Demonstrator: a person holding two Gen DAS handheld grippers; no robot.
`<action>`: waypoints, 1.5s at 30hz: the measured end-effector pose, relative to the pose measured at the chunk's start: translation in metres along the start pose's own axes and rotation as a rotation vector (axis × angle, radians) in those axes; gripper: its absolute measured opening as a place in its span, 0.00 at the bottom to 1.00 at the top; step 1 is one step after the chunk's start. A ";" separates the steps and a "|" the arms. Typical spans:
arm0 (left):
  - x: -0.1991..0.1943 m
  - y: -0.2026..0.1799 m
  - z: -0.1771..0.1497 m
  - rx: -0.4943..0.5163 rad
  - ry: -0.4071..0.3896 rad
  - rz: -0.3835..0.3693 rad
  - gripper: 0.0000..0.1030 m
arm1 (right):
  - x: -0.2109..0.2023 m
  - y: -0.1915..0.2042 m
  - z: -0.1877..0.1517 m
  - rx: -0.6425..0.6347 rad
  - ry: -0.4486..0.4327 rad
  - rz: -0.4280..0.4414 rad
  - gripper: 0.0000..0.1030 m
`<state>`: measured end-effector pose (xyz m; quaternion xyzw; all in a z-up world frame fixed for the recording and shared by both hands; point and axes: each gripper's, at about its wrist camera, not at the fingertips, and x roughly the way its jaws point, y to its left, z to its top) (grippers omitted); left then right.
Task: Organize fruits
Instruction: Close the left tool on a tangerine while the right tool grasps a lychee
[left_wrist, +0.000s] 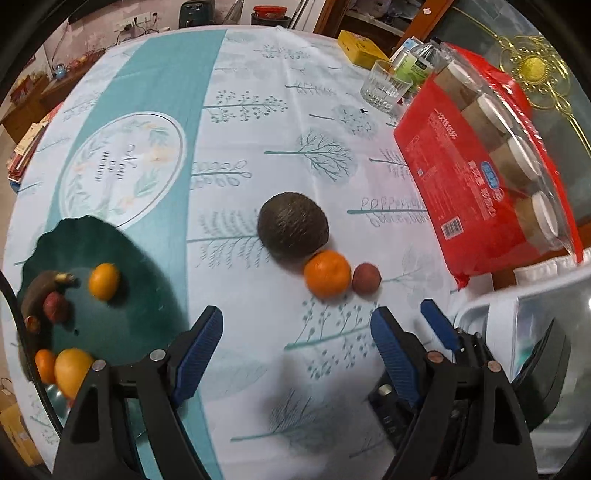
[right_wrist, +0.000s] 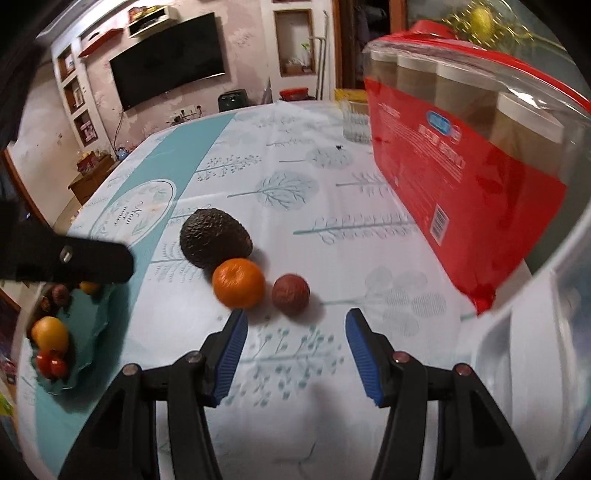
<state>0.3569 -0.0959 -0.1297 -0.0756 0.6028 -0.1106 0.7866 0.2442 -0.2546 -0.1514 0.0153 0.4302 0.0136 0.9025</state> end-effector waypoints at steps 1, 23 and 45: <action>0.005 -0.001 0.003 -0.006 0.004 -0.001 0.79 | 0.004 0.001 0.000 -0.014 -0.010 -0.001 0.54; 0.082 -0.007 0.021 -0.102 0.046 -0.168 0.59 | 0.054 -0.003 -0.006 -0.050 -0.023 0.047 0.41; 0.104 -0.012 0.016 -0.075 0.080 -0.139 0.41 | 0.052 -0.011 -0.008 0.013 -0.013 0.084 0.29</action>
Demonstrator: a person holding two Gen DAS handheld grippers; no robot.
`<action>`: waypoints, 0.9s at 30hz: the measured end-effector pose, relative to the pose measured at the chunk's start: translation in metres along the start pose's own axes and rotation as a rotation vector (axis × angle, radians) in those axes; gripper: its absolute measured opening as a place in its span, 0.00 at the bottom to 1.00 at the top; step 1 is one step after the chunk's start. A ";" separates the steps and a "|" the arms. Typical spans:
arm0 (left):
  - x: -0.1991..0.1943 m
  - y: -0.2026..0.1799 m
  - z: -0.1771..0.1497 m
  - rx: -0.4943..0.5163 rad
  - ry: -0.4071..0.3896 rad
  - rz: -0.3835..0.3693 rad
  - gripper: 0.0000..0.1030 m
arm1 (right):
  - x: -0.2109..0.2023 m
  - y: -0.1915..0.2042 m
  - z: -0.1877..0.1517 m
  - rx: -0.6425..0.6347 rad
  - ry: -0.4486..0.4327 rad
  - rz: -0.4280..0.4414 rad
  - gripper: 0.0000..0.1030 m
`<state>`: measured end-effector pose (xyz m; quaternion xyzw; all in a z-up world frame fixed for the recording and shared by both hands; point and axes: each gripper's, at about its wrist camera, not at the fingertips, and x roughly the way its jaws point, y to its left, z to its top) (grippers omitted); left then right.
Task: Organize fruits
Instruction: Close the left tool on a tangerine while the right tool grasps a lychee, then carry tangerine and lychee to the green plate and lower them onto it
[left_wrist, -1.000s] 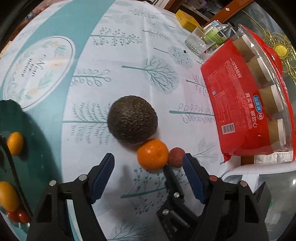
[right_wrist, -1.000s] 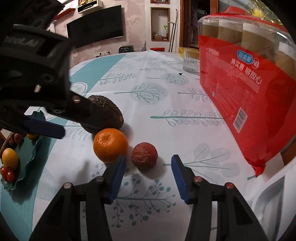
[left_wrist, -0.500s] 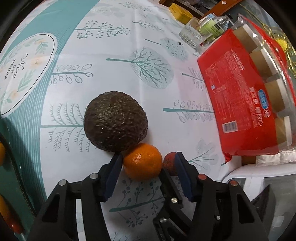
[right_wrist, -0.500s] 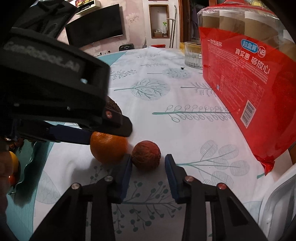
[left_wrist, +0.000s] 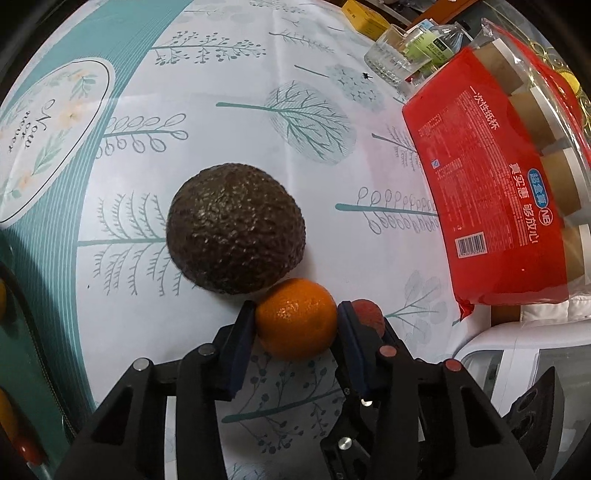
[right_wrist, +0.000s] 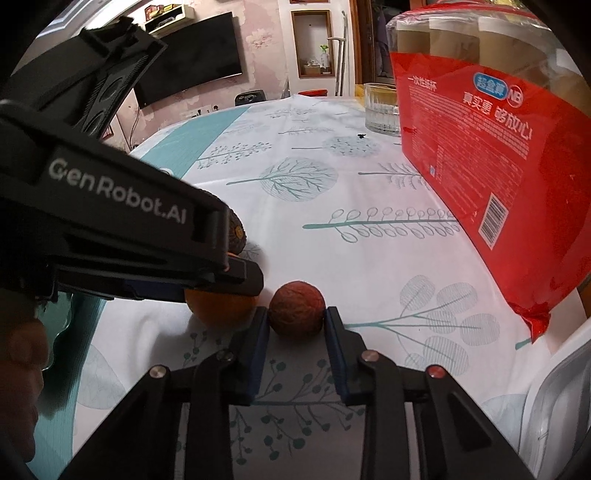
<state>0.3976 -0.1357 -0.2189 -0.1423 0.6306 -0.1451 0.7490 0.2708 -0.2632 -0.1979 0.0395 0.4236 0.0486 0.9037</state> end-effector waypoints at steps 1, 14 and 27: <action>-0.001 0.001 -0.001 0.004 -0.001 -0.003 0.41 | -0.001 -0.002 0.000 0.019 0.005 0.007 0.29; -0.046 0.016 -0.029 -0.019 -0.030 0.012 0.41 | -0.022 -0.005 -0.014 0.108 0.088 0.061 0.29; -0.105 0.050 -0.083 -0.078 -0.069 0.035 0.41 | -0.064 0.021 -0.032 0.063 0.112 0.058 0.29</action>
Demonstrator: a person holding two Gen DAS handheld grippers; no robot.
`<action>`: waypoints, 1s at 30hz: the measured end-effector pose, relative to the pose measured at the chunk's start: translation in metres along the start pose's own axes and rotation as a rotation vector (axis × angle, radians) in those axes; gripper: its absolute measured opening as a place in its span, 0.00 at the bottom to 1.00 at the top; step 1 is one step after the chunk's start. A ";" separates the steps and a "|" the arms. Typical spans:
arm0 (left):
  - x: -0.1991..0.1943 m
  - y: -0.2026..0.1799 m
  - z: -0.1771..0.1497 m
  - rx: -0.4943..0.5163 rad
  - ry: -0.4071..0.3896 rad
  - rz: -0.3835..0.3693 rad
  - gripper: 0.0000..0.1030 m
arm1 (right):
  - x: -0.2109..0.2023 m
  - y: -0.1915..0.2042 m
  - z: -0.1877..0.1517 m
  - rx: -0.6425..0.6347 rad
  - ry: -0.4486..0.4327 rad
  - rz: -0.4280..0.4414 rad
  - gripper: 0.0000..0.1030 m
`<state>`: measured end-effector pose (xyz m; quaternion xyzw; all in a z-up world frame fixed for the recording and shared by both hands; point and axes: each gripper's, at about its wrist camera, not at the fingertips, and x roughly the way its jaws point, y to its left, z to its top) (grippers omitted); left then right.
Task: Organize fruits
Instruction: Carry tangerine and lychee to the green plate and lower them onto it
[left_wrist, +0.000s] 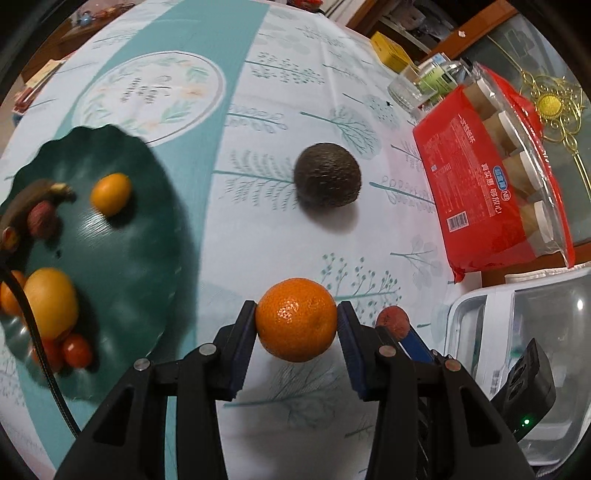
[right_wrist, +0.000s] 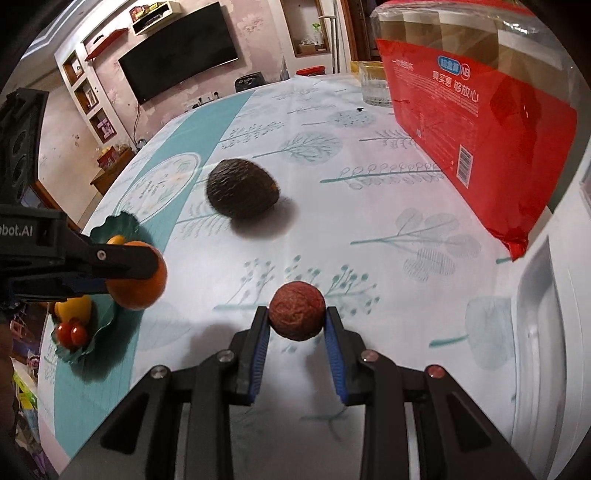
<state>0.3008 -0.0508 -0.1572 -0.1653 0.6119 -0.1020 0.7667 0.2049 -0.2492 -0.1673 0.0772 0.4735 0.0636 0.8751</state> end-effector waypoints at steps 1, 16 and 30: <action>-0.003 0.002 -0.002 -0.002 -0.004 0.003 0.41 | -0.003 0.004 -0.003 -0.002 0.001 0.004 0.29; -0.068 0.071 -0.046 -0.040 -0.071 0.017 0.41 | -0.039 0.080 -0.036 -0.084 -0.022 0.058 0.29; -0.113 0.146 -0.051 -0.004 -0.096 0.015 0.41 | -0.040 0.154 -0.056 -0.044 -0.028 0.078 0.29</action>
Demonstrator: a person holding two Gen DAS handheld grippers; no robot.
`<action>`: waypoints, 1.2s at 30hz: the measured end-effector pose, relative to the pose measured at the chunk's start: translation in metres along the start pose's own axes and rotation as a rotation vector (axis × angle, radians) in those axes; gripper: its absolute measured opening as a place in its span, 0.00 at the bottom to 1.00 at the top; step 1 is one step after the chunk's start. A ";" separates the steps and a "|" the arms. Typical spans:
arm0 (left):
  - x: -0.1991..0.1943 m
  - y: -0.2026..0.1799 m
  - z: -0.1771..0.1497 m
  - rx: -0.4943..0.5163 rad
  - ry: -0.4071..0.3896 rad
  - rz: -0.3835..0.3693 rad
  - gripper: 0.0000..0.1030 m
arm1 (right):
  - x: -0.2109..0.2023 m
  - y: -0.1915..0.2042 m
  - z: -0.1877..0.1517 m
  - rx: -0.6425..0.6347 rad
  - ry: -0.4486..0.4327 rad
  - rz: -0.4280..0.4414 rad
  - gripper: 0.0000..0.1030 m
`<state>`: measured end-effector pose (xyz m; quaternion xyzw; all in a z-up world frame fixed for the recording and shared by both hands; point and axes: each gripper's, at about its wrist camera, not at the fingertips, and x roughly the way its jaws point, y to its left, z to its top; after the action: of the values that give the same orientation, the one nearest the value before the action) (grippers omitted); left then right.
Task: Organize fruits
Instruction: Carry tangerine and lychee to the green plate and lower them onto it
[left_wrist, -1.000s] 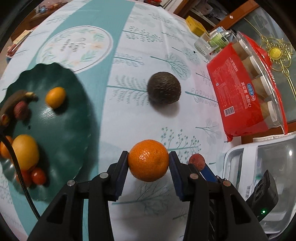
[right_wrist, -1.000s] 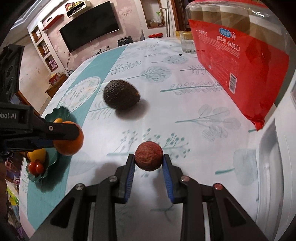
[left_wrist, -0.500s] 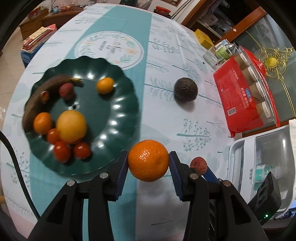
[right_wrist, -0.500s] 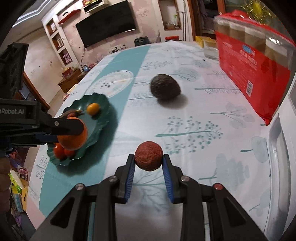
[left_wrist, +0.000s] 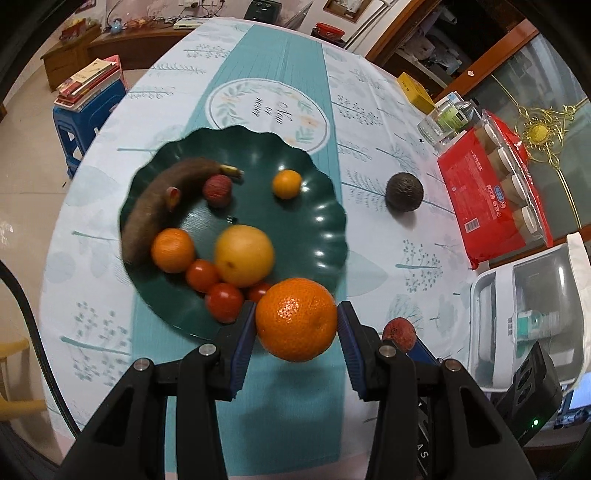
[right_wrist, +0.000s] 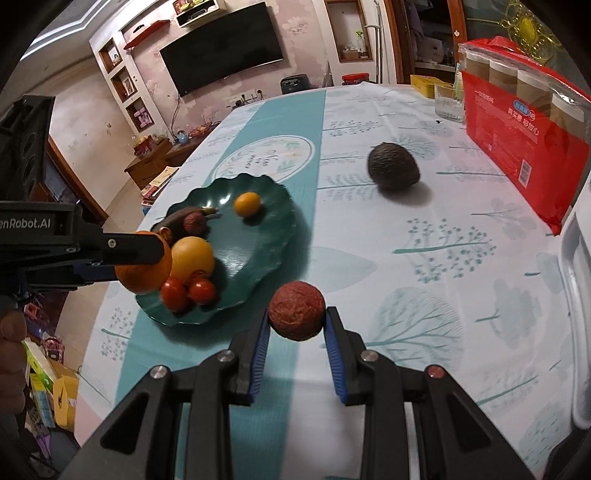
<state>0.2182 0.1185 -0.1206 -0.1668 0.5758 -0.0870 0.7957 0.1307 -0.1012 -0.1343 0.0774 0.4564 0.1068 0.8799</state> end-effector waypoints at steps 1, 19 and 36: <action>-0.001 0.004 0.001 0.004 -0.002 -0.001 0.41 | 0.002 0.004 -0.001 0.009 0.000 0.000 0.29; 0.004 0.077 0.045 0.119 -0.043 -0.091 0.41 | 0.038 0.063 0.012 0.150 -0.057 -0.053 0.29; 0.021 0.080 0.053 0.172 -0.108 -0.180 0.53 | 0.064 0.077 0.026 0.139 -0.015 -0.066 0.29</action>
<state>0.2706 0.1945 -0.1530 -0.1534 0.5054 -0.1977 0.8258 0.1788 -0.0110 -0.1520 0.1240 0.4582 0.0453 0.8790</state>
